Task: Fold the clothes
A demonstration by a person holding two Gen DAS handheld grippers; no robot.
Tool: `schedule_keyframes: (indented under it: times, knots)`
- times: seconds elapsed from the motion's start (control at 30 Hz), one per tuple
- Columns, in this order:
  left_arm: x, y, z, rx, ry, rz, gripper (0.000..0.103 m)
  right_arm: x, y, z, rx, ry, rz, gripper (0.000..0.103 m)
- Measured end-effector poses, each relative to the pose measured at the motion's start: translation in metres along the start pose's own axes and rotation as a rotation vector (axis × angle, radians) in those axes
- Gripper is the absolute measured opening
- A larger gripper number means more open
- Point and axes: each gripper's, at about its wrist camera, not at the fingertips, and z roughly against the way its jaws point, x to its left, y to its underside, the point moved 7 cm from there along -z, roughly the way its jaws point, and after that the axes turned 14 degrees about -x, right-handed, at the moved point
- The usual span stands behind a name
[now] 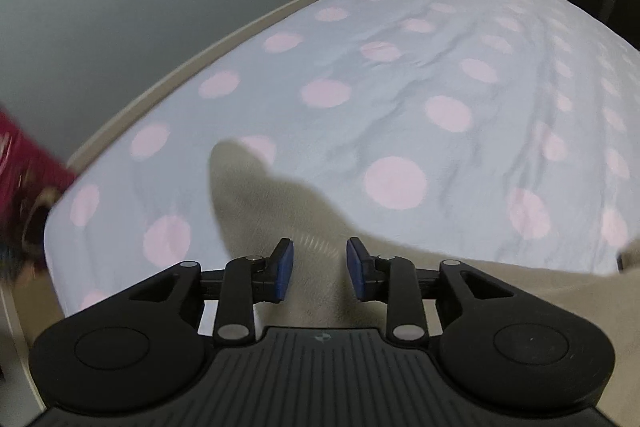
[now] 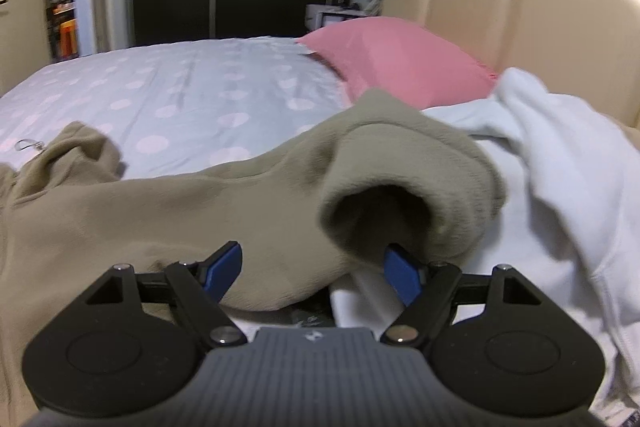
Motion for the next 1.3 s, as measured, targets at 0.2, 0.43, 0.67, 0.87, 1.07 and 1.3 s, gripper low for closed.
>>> schedule_keyframes:
  times: [0.2,0.43,0.67,0.87,1.07,1.3]
  knots:
    - [-0.08,-0.001,0.01,-0.049,0.271,-0.164,0.054,0.029,-0.007,-0.032,0.064,-0.114,0.058,0.08]
    - [-0.169,0.041,-0.017,-0.012,0.413,-0.479,0.061,0.065,-0.021,-0.083,0.151,-0.237,0.15,0.079]
    - [-0.205,0.09,-0.058,0.093,0.457,-0.613,0.061,0.11,-0.03,-0.168,0.191,-0.311,0.346,0.081]
    - [-0.213,0.099,-0.079,0.102,0.472,-0.661,0.076,0.151,-0.015,-0.227,0.218,-0.401,0.621,0.081]
    - [-0.218,0.099,-0.097,0.11,0.512,-0.685,0.089,0.165,0.003,-0.271,0.309,-0.46,0.761,0.087]
    - [-0.217,0.098,-0.118,0.182,0.537,-0.616,0.103,0.158,0.028,-0.309,0.442,-0.443,0.668,0.102]
